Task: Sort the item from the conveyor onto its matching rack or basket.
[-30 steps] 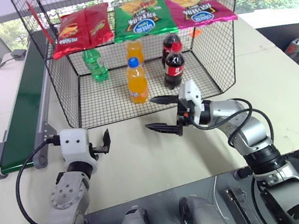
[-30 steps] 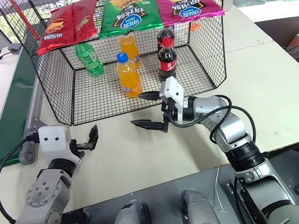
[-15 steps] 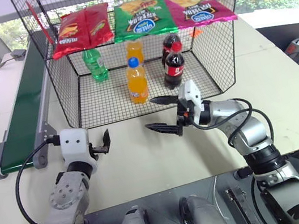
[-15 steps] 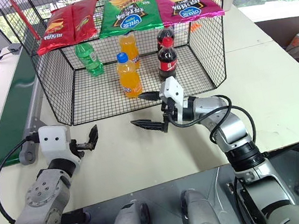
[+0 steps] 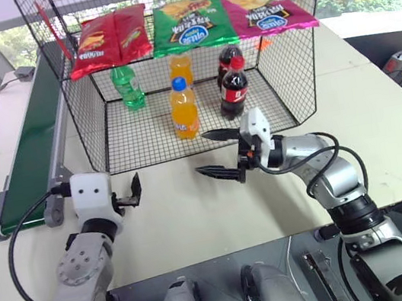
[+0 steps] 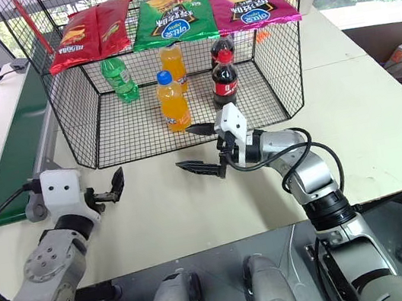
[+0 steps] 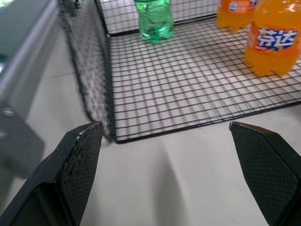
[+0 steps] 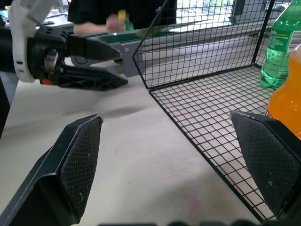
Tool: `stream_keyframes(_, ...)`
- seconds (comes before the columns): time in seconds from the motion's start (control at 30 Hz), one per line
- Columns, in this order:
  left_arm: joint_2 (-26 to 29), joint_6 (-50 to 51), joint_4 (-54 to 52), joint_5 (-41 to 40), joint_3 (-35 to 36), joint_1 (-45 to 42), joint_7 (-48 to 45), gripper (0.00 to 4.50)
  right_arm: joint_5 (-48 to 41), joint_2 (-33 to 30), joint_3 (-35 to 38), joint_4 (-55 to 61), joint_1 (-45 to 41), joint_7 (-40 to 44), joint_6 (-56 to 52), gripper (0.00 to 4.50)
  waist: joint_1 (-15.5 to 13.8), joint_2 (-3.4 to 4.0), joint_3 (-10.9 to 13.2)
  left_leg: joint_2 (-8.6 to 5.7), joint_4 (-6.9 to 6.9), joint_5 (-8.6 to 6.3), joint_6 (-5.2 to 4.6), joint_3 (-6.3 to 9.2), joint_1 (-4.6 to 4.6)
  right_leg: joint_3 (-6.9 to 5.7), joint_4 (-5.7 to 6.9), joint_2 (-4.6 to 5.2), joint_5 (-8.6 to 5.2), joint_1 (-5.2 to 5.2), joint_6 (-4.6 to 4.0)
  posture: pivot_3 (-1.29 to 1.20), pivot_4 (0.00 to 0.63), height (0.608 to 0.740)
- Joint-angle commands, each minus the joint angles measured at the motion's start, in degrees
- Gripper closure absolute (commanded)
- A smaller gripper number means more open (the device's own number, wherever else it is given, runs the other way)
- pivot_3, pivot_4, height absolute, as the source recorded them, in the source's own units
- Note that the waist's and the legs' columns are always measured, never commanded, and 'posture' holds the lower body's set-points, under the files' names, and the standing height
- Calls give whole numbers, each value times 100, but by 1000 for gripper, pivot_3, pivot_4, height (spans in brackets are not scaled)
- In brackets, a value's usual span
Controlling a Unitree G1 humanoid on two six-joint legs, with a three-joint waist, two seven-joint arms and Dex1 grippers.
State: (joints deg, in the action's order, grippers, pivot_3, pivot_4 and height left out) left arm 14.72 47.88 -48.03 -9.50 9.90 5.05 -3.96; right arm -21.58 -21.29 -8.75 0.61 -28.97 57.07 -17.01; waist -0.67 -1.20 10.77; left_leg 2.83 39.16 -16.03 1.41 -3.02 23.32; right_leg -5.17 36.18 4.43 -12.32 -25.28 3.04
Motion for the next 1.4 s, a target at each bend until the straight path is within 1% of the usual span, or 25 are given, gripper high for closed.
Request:
stream_keyframes(0.03,-5,13,-485,-140,530,113,-45,58,-211,-1,86,327,1,110,5,0,1,0,0,0,0,0,0,0,0,0,0,0,0,0,0,0,150,740)
stream_keyframes(0.13,-106,63,-605,-299,877,213,-57,58,-302,-10,89,407,18,176,-48,0,1,0,0,0,0,0,0,2,0,0,0,0,0,0,0,0,150,740)
stream_keyframes(0.33,-300,97,-692,-409,1343,295,96,58,-397,-61,30,501,30,355,-147,0,-3,0,0,0,0,0,0,2,0,0,-1,0,-1,1,-1,0,150,740)
stream_keyframes(0.53,-311,40,-647,-446,1678,286,161,58,-309,-248,-132,614,141,714,-89,0,-3,0,0,0,0,0,0,2,0,0,-1,0,-2,1,-3,0,150,740)
stream_keyframes(0.8,-298,63,-486,-543,2060,261,243,58,-281,-236,-155,608,101,657,-116,0,1,0,0,0,0,0,0,2,-1,0,-1,0,-8,1,-14,0,150,740)
stream_keyframes(1.0,-690,155,-448,-856,2552,343,408,58,-275,-229,-159,599,89,605,-144,0,0,0,0,0,0,0,0,2,0,0,-2,0,-7,1,-13,0,150,740)
stream_keyframes(1.1,-778,147,-360,-981,2824,401,441,58,-278,-228,-163,589,79,602,-150,0,1,0,0,0,0,0,0,2,-1,0,-1,0,-7,1,-13,0,150,740)
stream_keyframes(1.2,-743,62,-183,-1075,3055,469,420,58,-270,-209,-172,549,47,602,-142,0,1,0,0,0,0,0,0,2,-1,0,-1,-1,-8,1,-14,0,150,740)
stream_keyframes(1.4,-660,-64,-21,-1175,3162,573,405,58,-261,-198,-178,526,30,603,-127,0,-1,-1,0,0,1,0,0,2,-1,0,-1,0,-9,2,-17,0,150,740)
